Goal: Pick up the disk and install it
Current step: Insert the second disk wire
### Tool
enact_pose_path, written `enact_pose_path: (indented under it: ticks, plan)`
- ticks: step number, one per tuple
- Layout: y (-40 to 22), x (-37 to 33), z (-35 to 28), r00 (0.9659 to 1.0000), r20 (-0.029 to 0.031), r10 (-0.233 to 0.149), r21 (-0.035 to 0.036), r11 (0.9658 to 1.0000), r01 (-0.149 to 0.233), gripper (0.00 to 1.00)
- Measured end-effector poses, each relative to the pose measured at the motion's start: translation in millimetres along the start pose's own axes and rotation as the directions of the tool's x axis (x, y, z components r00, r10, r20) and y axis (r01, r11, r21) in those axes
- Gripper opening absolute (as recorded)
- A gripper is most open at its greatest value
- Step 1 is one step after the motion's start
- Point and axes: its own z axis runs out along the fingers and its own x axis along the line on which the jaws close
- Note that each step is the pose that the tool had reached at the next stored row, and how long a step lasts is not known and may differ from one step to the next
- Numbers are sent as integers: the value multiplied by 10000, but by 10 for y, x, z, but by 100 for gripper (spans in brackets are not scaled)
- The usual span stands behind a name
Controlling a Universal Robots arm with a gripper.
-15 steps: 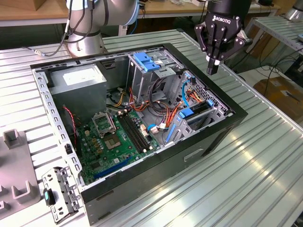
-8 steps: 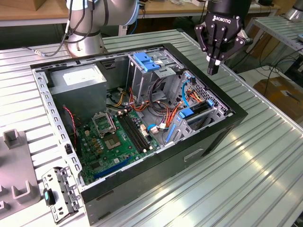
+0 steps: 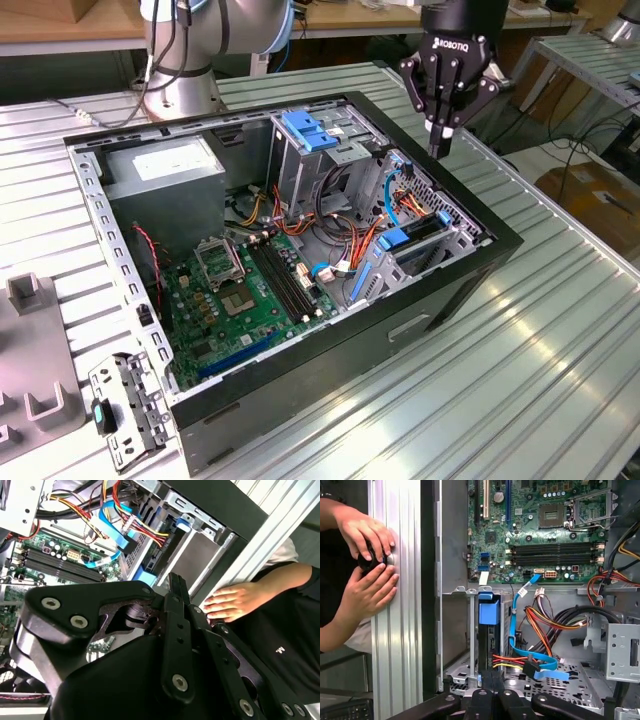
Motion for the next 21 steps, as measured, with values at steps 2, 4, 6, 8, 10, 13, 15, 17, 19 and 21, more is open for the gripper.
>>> enact_pose_path:
  ticks: [2, 4, 6, 8, 10, 13, 15, 17, 19, 21]
  plan:
    - [1, -25, 27, 10000, -2, 0, 0, 10000, 0, 11]
    - [3, -63, 53, 10000, -3, 0, -1, 10000, 0, 11]
    - [3, -106, 77, 10000, -2, 0, 0, 10000, 0, 11]
    - [5, -148, 102, 10000, -2, 0, 0, 10000, 0, 11]
    - [6, -202, 136, 10000, -1, 0, 0, 10000, 0, 11]
    - [6, -211, 140, 10000, -4, 0, 0, 10000, 0, 11]
    - [6, -211, 141, 10000, -2, -1, -5, 10000, 1, 11]
    - [-6, -213, 145, 10000, 13, -35, -109, 9999, 35, 11]
    - [-25, -216, 153, 10000, 19, -89, -272, 9996, 90, 11]
    - [-81, -261, 171, 9999, 21, -121, -370, 9992, 122, 11]
